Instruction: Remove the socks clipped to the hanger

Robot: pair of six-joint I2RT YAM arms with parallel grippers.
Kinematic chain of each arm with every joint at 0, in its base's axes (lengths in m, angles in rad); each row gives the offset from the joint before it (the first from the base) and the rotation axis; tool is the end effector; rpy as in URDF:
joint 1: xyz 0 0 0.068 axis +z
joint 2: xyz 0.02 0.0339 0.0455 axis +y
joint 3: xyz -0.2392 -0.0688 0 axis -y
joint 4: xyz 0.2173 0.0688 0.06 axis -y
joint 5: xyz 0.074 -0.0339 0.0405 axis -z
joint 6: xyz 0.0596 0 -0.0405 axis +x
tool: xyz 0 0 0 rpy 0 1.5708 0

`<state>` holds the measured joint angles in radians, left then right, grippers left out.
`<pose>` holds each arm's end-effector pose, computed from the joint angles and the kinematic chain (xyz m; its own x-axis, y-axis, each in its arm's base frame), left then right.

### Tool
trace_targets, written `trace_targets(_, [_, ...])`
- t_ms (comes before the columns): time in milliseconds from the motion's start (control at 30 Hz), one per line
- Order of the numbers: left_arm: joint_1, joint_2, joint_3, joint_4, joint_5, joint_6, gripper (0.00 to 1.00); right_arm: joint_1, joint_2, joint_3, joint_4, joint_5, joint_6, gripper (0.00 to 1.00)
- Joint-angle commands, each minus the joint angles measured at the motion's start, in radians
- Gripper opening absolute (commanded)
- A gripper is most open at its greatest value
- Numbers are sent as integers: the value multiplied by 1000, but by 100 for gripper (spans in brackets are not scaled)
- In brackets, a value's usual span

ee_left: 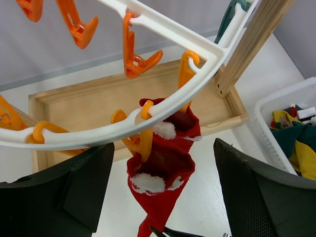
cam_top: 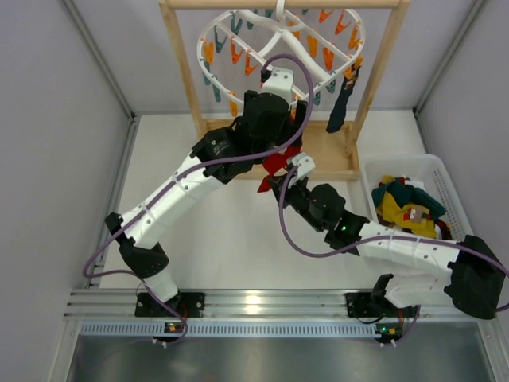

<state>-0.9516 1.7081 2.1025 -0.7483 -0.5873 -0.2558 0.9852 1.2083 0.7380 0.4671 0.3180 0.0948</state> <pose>0.2279 -0.2628 0.4465 -0.2898 0.0437 -0.9561 0.3131 0.9483 -0.0516 0.1740 0.2286 0.2918 -0.0603 0.0717 -0.9956 -0.6158 0.7823 0.0937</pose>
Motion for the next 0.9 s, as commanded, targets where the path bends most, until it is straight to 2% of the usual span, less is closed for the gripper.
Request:
trace_targets(0, [10, -48, -7, 23, 15, -13, 85, -14, -38, -6, -1, -45, -15, 0])
trace_targets(133, [25, -41, -9, 23, 27, -10, 80, -17, -55, -14, -1, -74, -14, 0])
trace_targets(700, [45, -68, -32, 30, 20, -22, 80, -46, -96, -15, -22, -169, 14, 0])
trace_targets(867, [50, -84, -76, 105, 30, -7, 75, -51, -110, -5, -35, -200, 23, 0])
